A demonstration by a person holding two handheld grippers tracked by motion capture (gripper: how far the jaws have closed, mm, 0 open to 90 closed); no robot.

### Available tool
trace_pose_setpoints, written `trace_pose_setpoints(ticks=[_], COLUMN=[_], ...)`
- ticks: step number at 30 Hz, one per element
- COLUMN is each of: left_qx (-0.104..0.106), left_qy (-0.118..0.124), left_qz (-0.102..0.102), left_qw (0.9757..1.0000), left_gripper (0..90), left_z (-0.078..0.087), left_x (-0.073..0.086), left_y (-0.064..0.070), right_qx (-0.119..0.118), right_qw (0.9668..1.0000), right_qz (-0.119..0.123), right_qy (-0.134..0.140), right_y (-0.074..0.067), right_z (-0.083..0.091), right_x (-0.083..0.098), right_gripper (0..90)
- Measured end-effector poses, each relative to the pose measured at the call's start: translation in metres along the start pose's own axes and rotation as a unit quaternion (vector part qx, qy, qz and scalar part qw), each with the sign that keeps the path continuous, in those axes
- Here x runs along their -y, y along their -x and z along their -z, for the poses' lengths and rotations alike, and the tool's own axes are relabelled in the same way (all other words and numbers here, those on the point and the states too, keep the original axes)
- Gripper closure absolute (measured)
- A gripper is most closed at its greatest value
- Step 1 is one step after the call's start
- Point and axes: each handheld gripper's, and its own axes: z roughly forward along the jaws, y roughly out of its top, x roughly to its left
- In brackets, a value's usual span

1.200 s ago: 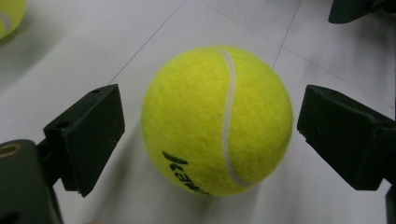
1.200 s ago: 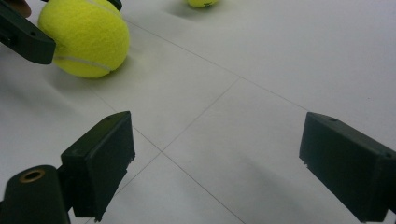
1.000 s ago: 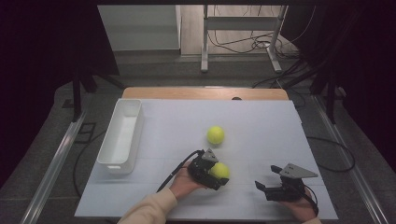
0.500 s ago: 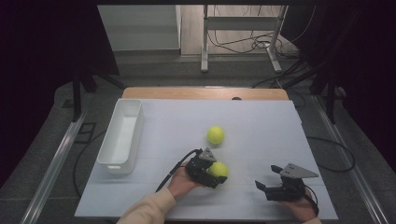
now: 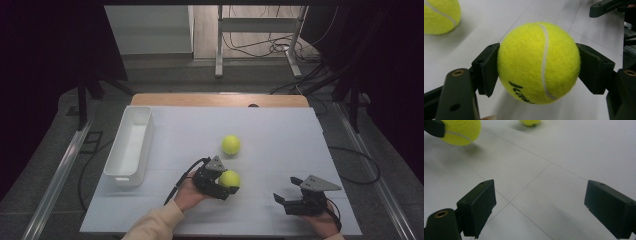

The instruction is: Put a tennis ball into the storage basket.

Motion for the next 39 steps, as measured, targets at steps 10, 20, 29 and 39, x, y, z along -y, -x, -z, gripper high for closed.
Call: trace_pose_setpoints(ticks=[10,20,29,39], left_qx=[-0.011,-0.016,-0.022,-0.028], left_qy=[0.019,0.033,0.051,0.072], left_qz=[0.003,0.007,0.010,0.015], left_qw=[0.9998,0.9993,0.9984,0.9969], left_gripper=[25.9,25.9,25.9,25.9], left_z=[0.016,0.028,0.040,0.056], left_x=[0.002,0.003,0.000,-0.002], left_y=[-0.002,-0.006,-0.009,-0.010], right_qx=[0.001,0.001,0.002,0.004], right_qw=[1.0000,1.0000,1.0000,1.0000], right_qz=[0.001,0.000,0.000,0.001], right_qy=[0.000,-0.002,-0.001,0.000], right_y=[0.000,0.000,0.000,0.001], right_z=[0.000,0.000,0.000,0.000], right_x=[0.000,0.000,0.000,0.000], right_gripper=[10.5,10.5,10.5,10.6])
